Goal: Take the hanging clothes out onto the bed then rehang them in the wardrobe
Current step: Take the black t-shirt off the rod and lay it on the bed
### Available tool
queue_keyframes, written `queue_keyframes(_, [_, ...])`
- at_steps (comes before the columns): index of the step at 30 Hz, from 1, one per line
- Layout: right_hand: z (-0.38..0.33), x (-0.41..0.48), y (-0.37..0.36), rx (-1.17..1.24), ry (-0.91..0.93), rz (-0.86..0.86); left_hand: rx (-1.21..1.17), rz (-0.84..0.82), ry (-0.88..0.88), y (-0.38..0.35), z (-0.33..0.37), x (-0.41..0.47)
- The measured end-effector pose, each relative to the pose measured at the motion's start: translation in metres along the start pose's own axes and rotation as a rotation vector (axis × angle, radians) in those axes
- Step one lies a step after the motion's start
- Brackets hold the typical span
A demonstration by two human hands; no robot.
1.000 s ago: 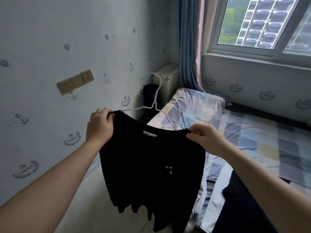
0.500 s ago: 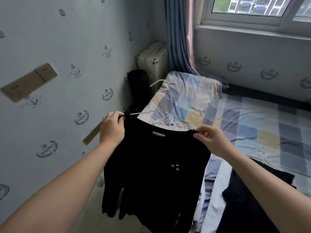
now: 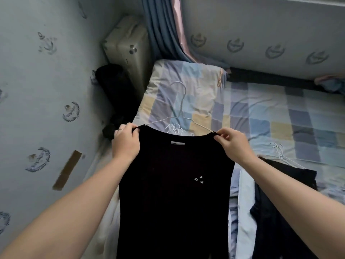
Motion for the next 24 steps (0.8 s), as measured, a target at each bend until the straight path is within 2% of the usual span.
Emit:
queue_keyframes(5, [0.056, 0.05, -0.066, -0.227, -0.129, 0.021, 0.113, -0.138, 0.017, -0.091, -0.033, 0.048])
queue_keyframes(9, [0.102, 0.076, -0.125, -0.329, -0.212, -0.035, 0.167, -0.187, 0.047, -0.16, -0.067, 0.067])
queue_keyframes(15, [0.136, 0.096, -0.189, -0.087, -0.351, -0.071, -0.094, -0.35, 0.093, -0.23, -0.102, 0.083])
queue_keyframes(24, [0.099, 0.039, -0.177, 0.066, -0.415, -0.181, -0.014, -0.58, -0.036, -0.21, -0.085, 0.038])
Point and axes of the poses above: each hand's wrist, its own x-axis towards the middle knuckle, its own y-axis out of the back of the hand, z = x × y, the point moved 2 cm from there along x, towards the middle knuckle, and after that the axes turned 3 degrees about x, right-handed, at the moved point
